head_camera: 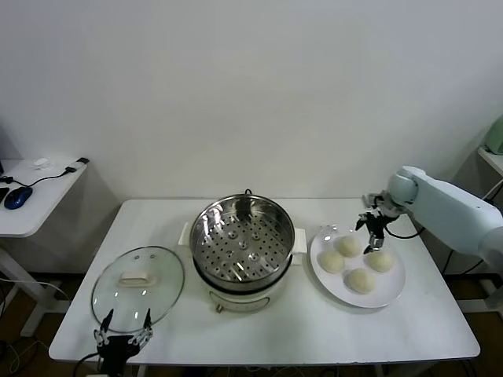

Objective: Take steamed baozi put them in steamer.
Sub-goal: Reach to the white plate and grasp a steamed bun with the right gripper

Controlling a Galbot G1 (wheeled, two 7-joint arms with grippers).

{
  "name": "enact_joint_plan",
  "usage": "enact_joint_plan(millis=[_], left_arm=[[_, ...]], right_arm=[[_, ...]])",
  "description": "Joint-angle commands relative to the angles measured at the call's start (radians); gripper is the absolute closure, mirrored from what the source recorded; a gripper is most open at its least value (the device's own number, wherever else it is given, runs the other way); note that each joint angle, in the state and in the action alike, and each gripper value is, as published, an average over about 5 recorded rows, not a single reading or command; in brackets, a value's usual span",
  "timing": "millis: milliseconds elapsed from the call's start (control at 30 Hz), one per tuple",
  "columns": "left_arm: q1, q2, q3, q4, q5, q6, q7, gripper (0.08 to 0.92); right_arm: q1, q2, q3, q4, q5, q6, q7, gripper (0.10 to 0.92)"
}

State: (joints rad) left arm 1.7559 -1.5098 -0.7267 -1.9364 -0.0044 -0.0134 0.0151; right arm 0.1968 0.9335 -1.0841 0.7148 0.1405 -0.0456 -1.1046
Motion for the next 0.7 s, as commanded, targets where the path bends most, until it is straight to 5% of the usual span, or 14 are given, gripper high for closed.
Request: enact_joint_plan(millis=[33, 400, 700], left_arm=[[0.004, -0.004, 0.006, 0.0, 0.011, -0.003, -0.001, 0.177], [0.015, -0.004, 0.013, -0.007, 0.016, -0.007, -0.005, 0.177], [0.02, -0.003, 0.012, -0.023, 0.016, -0.002, -0.005, 0.177]], right_arm=[[-0.023, 0.065, 0.015, -0.085, 0.001, -0.025, 0.01, 0.203], [-0.03, 0.1, 0.009, -0.11, -0.011, -0.054, 0.011, 0.212], [-0.027, 0.099, 0.012, -0.103, -0.011, -0.059, 0.006, 0.396]])
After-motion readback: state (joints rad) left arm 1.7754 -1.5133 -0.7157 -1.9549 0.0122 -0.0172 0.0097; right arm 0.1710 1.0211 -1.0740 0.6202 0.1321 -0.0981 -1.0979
